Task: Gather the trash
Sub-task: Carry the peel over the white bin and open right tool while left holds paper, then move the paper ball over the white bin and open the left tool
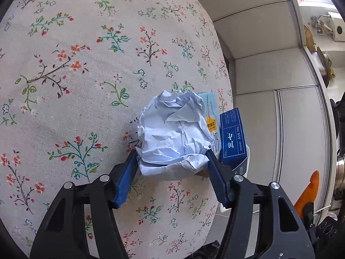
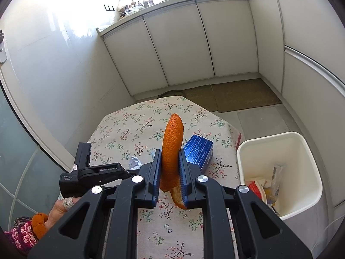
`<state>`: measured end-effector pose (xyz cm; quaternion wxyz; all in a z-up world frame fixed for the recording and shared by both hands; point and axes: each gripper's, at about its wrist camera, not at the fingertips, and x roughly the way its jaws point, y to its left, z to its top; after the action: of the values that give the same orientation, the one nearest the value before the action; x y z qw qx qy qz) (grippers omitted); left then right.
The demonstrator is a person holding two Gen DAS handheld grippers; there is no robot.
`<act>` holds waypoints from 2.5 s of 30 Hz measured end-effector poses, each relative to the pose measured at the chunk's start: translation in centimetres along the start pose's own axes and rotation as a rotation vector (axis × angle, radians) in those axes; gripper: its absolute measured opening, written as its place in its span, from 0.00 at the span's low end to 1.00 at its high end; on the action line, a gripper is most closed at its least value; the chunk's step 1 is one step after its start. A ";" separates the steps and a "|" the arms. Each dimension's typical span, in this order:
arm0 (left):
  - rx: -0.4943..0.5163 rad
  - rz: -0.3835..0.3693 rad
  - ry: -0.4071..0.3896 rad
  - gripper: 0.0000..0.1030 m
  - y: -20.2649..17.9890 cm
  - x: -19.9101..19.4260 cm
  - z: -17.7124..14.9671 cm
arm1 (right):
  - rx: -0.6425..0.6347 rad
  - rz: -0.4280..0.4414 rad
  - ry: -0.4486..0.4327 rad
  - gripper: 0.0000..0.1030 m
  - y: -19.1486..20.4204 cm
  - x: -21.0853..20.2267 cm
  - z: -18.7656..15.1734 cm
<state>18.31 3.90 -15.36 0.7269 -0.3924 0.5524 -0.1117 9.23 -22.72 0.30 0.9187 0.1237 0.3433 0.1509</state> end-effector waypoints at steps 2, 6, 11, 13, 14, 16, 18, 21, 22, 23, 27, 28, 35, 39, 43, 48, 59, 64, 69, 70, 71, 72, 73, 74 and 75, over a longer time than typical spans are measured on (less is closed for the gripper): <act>0.032 0.001 -0.033 0.58 -0.8 -0.9 0.0 | 0.005 0.001 0.000 0.15 -0.1 0.1 0.1; 0.104 0.054 -0.145 0.58 -2.1 -4.2 0.0 | -0.004 0.009 -0.003 0.15 0.3 0.3 0.2; 0.252 0.125 -0.375 0.58 -5.7 -8.9 -0.7 | -0.028 -0.006 -0.023 0.15 0.6 0.2 0.1; 0.336 0.134 -0.471 0.58 -7.7 -10.5 -1.5 | -0.041 -0.029 -0.035 0.15 0.6 0.1 0.1; 0.371 0.128 -0.506 0.58 -8.7 -11.1 -1.9 | -0.048 -0.043 -0.041 0.15 0.6 0.0 0.0; 0.432 0.112 -0.556 0.58 -10.4 -12.0 -2.8 | -0.057 -0.083 -0.052 0.15 0.2 -0.2 0.1; 0.474 0.097 -0.579 0.58 -11.7 -12.4 -3.5 | -0.050 -0.125 -0.062 0.15 -0.5 -0.4 0.2; 0.530 0.077 -0.589 0.58 -13.8 -12.1 -4.5 | -0.024 -0.199 -0.078 0.15 -2.2 -0.7 0.6; 0.549 0.075 -0.590 0.58 -14.4 -11.7 -4.8 | -0.008 -0.224 -0.078 0.15 -3.1 -0.8 0.7; 0.566 0.072 -0.589 0.58 -15.0 -11.4 -5.1 | 0.012 -0.243 -0.077 0.15 -4.0 -0.9 0.7; 0.602 0.049 -0.557 0.58 -16.5 -9.7 -6.0 | 0.078 -0.313 -0.077 0.18 -7.3 -1.2 1.1; 0.608 0.045 -0.550 0.58 -16.8 -9.4 -6.3 | 0.099 -0.334 -0.079 0.18 -8.2 -1.4 1.1; 0.671 0.014 -0.471 0.58 -20.2 -5.6 -7.6 | 0.214 -0.400 -0.106 0.56 -12.8 -3.4 0.7; 0.713 -0.019 -0.400 0.58 -22.5 -3.3 -8.7 | 0.219 -0.456 -0.151 0.71 -14.2 -5.4 0.5; 0.822 -0.030 -0.341 0.59 -25.9 -1.0 -10.5 | 0.220 -0.575 -0.181 0.84 -15.8 -7.3 0.3; 0.956 -0.010 -0.276 0.59 -29.6 2.1 -11.6 | 0.234 -0.762 -0.184 0.92 -17.9 -8.7 0.0; 0.983 0.043 -0.156 0.62 -29.5 8.9 -11.3 | 0.312 -0.828 -0.156 0.92 -20.5 -8.8 -0.7; 0.952 0.109 -0.143 0.72 -29.4 9.9 -11.0 | 0.314 -0.836 -0.155 0.92 -20.5 -8.7 -0.8; 0.984 0.191 -0.261 0.87 -29.7 7.9 -11.6 | 0.286 -0.809 -0.193 0.92 -19.4 -8.9 -0.6; 0.985 0.204 -0.285 0.89 -29.8 7.4 -11.7 | 0.275 -0.806 -0.196 0.93 -19.1 -8.8 -0.5; 0.986 0.216 -0.303 0.91 -29.7 6.9 -11.9 | 0.266 -0.806 -0.196 0.93 -18.8 -8.7 -0.5; 0.991 0.230 -0.316 0.92 -29.6 6.6 -12.1 | 0.257 -0.804 -0.199 0.93 -18.5 -8.6 -0.4; 0.996 0.248 -0.326 0.93 -29.6 6.3 -12.2 | 0.251 -0.800 -0.202 0.93 -18.2 -8.5 -0.3; 1.002 0.268 -0.340 0.93 -29.5 6.0 -12.5 | 0.240 -0.794 -0.204 0.93 -17.8 -8.3 -0.2; 1.006 0.291 -0.358 0.93 -29.3 5.7 -12.7 | 0.232 -0.791 -0.205 0.93 -17.5 -8.2 -0.1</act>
<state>17.02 -24.69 -0.11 0.9152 0.0707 0.3474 -0.1918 6.59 -41.83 -0.70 0.9153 0.0995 0.2858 -0.2659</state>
